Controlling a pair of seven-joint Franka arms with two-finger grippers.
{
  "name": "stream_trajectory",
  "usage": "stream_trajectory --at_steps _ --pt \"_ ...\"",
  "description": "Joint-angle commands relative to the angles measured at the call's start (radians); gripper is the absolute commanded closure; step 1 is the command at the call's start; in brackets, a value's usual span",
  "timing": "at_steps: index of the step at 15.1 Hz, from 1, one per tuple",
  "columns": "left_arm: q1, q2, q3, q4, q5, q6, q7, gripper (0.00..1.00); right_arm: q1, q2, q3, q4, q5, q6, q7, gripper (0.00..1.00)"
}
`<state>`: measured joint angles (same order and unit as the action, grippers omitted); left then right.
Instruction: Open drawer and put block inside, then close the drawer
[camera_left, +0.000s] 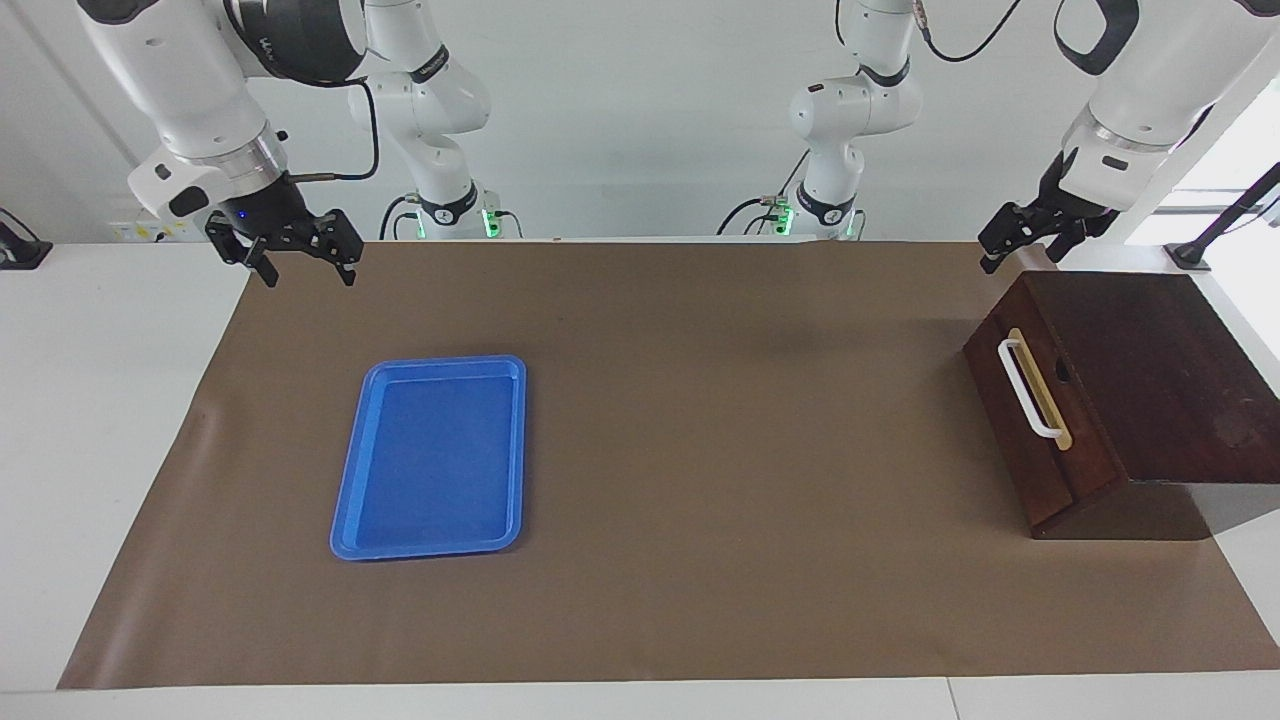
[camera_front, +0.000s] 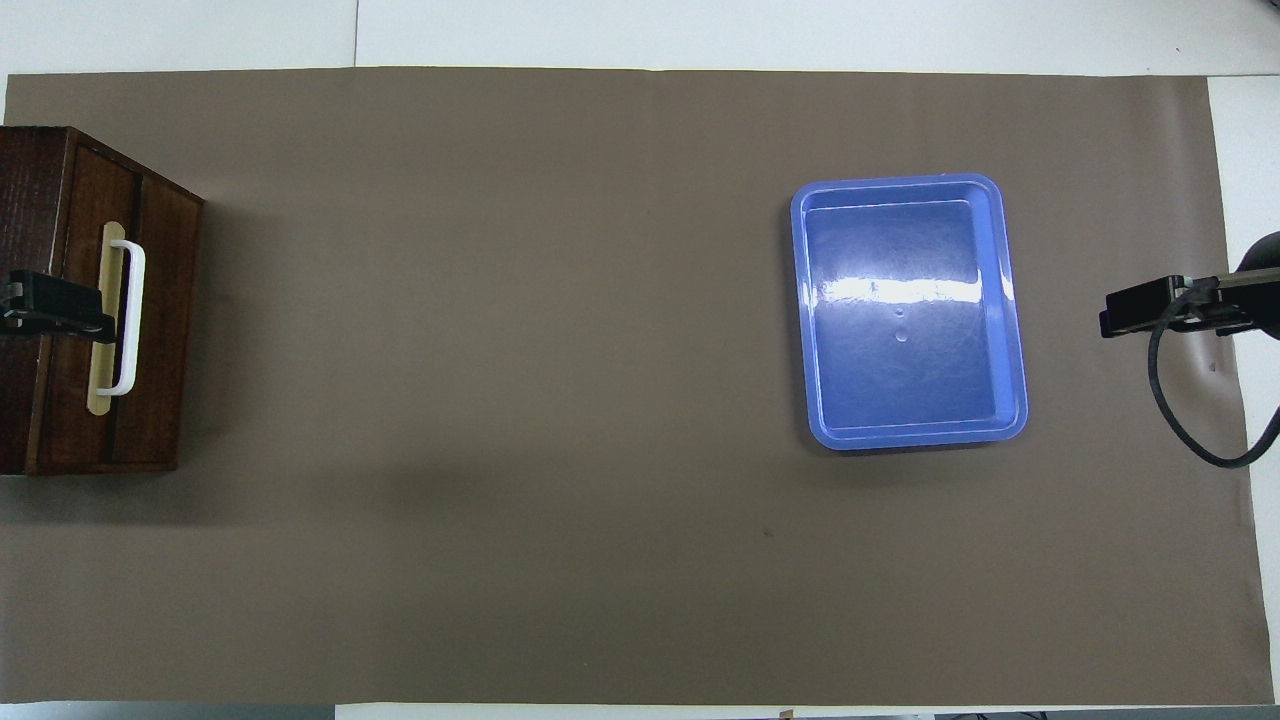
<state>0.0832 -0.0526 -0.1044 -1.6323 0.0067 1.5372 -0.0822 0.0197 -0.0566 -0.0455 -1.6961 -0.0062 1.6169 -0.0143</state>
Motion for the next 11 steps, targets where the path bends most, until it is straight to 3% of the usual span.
stream_trajectory --at_steps 1,3,11 --pt "-0.034 -0.012 0.032 -0.012 -0.013 -0.003 0.038 0.0 -0.015 -0.003 0.009 0.003 0.015 -0.009 0.007 0.0" --pt "-0.066 -0.012 0.071 -0.008 -0.014 -0.008 0.053 0.0 -0.014 -0.003 0.009 0.003 0.015 -0.009 0.007 0.0" --pt "-0.069 -0.007 0.071 0.002 -0.01 -0.009 0.055 0.0 -0.014 -0.002 0.009 0.003 0.015 -0.008 0.007 0.0"
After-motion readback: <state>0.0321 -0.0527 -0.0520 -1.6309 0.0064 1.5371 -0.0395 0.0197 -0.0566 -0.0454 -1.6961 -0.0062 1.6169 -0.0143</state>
